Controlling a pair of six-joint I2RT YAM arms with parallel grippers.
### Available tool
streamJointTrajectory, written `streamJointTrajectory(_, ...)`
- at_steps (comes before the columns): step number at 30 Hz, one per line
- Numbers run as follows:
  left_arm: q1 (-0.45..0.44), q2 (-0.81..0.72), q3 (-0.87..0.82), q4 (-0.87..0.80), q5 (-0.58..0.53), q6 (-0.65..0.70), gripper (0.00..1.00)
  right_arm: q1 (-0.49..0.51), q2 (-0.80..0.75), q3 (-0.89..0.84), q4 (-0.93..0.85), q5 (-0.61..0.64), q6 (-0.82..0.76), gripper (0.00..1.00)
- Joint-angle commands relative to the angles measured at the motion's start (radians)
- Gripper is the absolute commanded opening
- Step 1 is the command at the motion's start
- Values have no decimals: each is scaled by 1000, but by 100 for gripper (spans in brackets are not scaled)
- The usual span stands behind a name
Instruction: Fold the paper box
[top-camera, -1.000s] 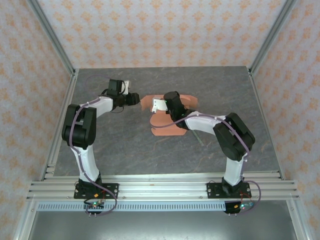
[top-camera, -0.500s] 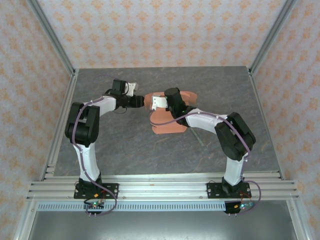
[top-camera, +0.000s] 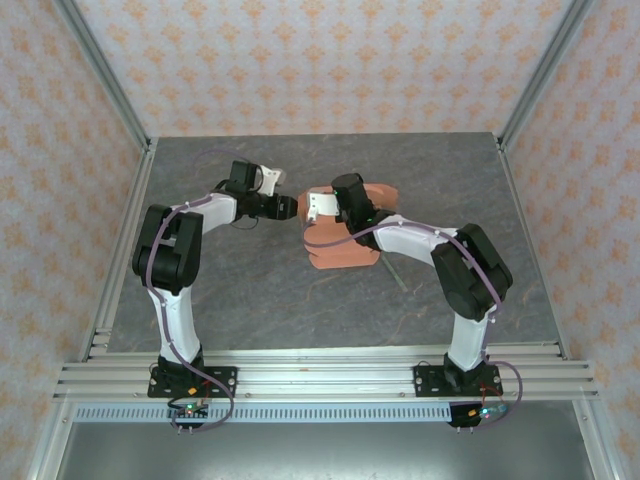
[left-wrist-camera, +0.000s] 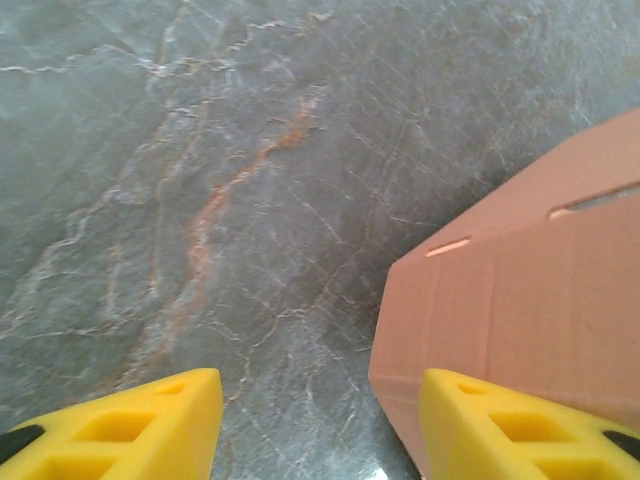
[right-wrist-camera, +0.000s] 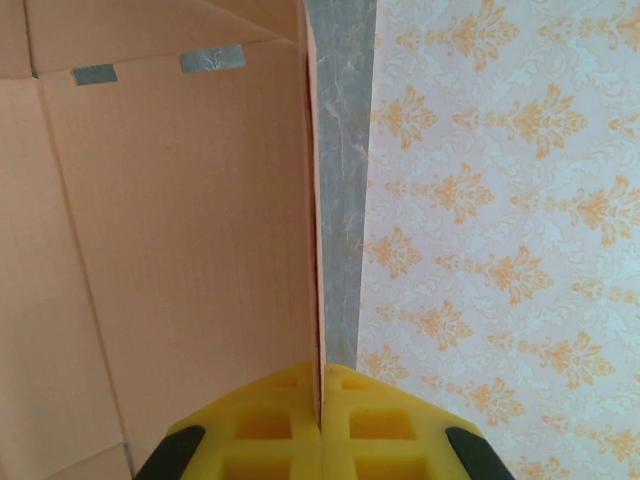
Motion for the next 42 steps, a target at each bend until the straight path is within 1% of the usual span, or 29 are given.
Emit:
streamJointTrajectory(1,-12,-31,-12,25,37,51,55,-6,9,27,35,2,-21,0)
streamJointTrajectory(13,-26,-35,-32,63,81,98,56,-12,38,8,114,1,-59,0)
streamJointTrajectory(25,-28,-59,-64,95,137,120,58,-29,39,9,92,-24,-37,0)
streamJointTrajectory(36,-30,-46,-38,135,120,104,57,-27,21,4,71,-52,-10,0)
streamJointTrajectory(42,-30,-40,-25,152,152,101,57,-28,17,16,33,-65,7,0)
